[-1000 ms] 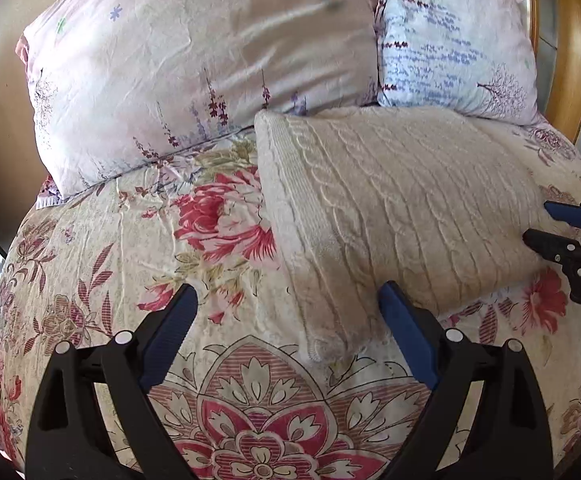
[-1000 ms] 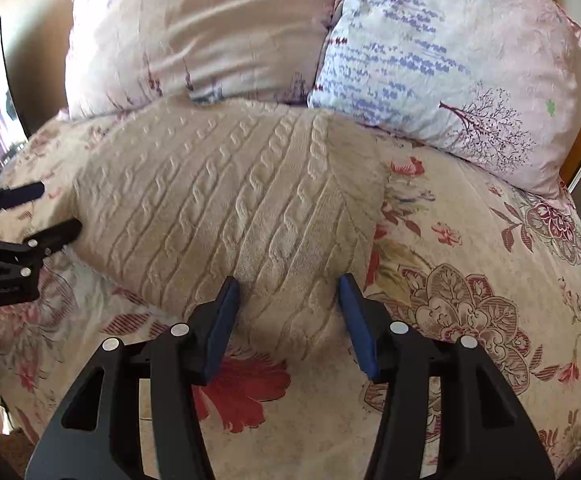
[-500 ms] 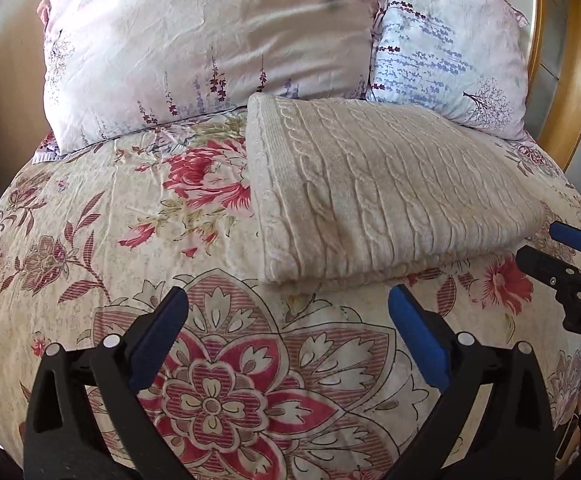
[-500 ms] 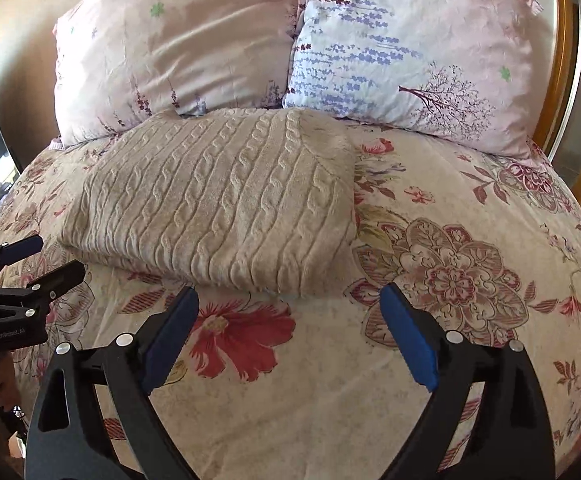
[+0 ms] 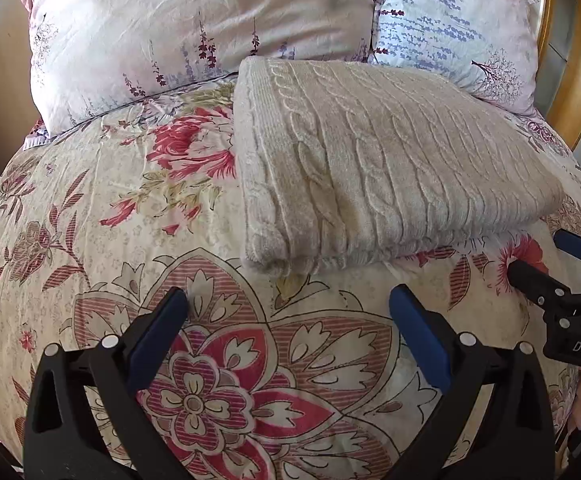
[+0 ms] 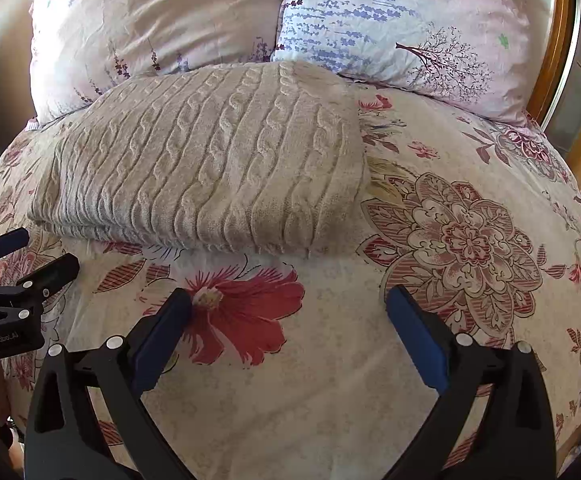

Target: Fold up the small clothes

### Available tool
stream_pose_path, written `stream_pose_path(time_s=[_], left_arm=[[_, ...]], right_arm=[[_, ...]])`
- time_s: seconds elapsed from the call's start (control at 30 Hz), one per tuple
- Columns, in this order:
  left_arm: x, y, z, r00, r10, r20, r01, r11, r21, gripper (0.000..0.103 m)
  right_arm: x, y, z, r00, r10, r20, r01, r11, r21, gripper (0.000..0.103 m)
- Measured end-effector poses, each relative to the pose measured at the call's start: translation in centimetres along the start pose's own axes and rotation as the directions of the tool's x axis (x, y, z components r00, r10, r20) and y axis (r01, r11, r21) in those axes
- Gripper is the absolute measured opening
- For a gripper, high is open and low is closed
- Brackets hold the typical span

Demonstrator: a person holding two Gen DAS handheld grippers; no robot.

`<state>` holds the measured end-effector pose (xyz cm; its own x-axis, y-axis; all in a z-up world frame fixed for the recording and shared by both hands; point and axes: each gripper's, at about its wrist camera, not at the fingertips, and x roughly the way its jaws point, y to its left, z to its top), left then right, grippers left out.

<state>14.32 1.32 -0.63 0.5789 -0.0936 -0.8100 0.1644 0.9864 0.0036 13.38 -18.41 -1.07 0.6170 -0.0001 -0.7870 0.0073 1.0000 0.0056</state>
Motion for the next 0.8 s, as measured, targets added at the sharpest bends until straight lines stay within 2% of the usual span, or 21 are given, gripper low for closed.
stream_pose_path(time_s=[0.8], left_arm=[[-0.02,0.06,0.08,1.0,0.003,0.003,-0.003,1.0,-0.009,0.101]], right_arm=[[0.26,-0.18,0.1,1.0,0.007,-0.007,-0.007,1.0,-0.002,0.102]])
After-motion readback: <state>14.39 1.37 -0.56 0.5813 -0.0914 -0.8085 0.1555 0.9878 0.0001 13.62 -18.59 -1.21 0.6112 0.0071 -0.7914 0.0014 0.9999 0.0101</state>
